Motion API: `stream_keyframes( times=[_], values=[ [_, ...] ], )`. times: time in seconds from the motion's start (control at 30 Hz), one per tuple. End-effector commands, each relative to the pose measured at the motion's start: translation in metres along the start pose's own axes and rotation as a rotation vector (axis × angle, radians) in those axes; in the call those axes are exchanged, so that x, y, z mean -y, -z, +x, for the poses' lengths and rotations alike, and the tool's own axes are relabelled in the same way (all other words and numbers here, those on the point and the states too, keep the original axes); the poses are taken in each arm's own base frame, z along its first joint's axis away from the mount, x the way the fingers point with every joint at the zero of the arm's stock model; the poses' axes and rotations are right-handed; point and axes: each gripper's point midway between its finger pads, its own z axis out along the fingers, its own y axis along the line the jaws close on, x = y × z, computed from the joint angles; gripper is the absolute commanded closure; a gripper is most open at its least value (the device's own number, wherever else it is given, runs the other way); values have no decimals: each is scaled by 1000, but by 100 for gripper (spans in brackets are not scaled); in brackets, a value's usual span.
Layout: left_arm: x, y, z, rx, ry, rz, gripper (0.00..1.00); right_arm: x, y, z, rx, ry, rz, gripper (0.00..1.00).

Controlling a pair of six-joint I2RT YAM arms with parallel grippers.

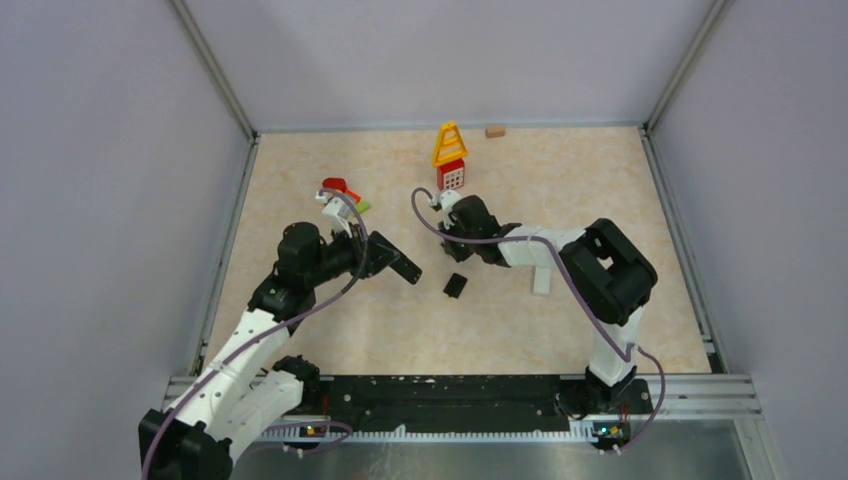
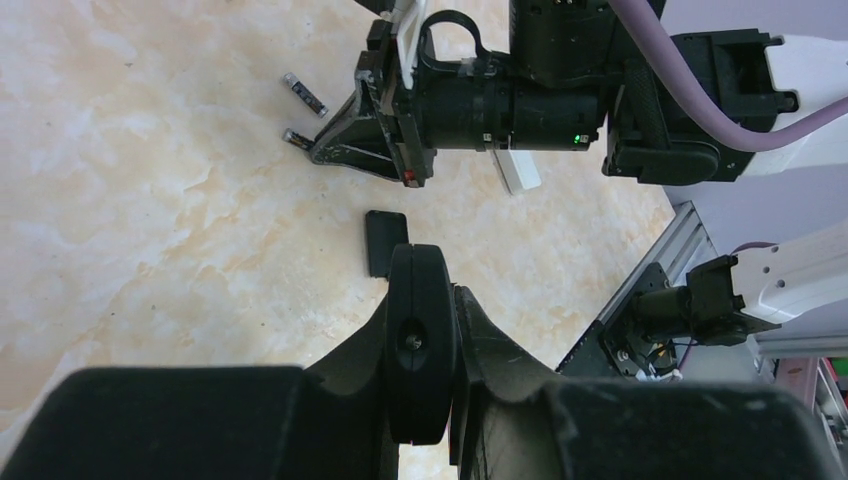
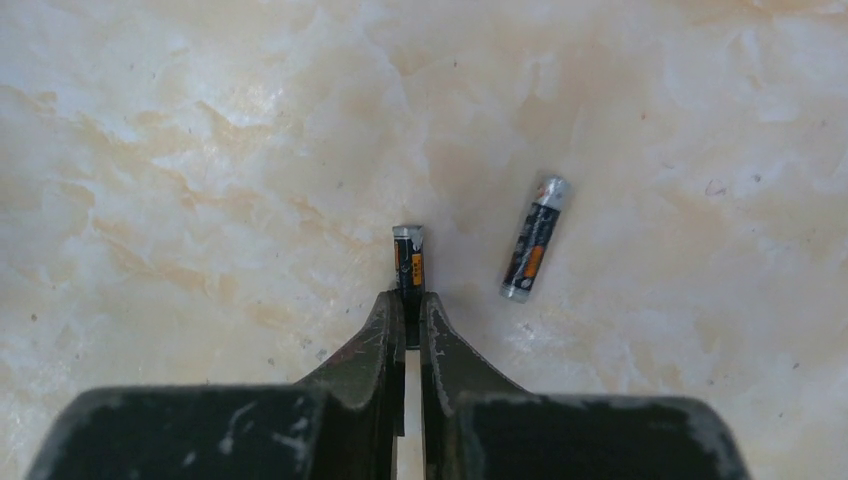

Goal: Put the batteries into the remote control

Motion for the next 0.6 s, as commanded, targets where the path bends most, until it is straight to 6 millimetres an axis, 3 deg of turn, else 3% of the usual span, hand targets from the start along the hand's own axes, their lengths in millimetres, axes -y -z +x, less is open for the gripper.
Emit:
stream_keyframes(
  times=[0.0,0.17,0.3,0.4,0.57],
  values=[
    [9,7,-25,69,-43,-6,100,-14,18,22,-52,21,-50,100],
    [4,8,-26,73,-37,-31,100,-20,29,32,-98,-18,-74,93],
    [1,8,-26,78,-33,-46,100,-9,28,31,-122,-93,14,67],
    [0,8,-26,81,-31,-53,100,-1,29,18,-96,-122,68,59],
    [-5,10,-28,88,-30,-80,100,26,39,-18,3,-219,172,55]
  ],
)
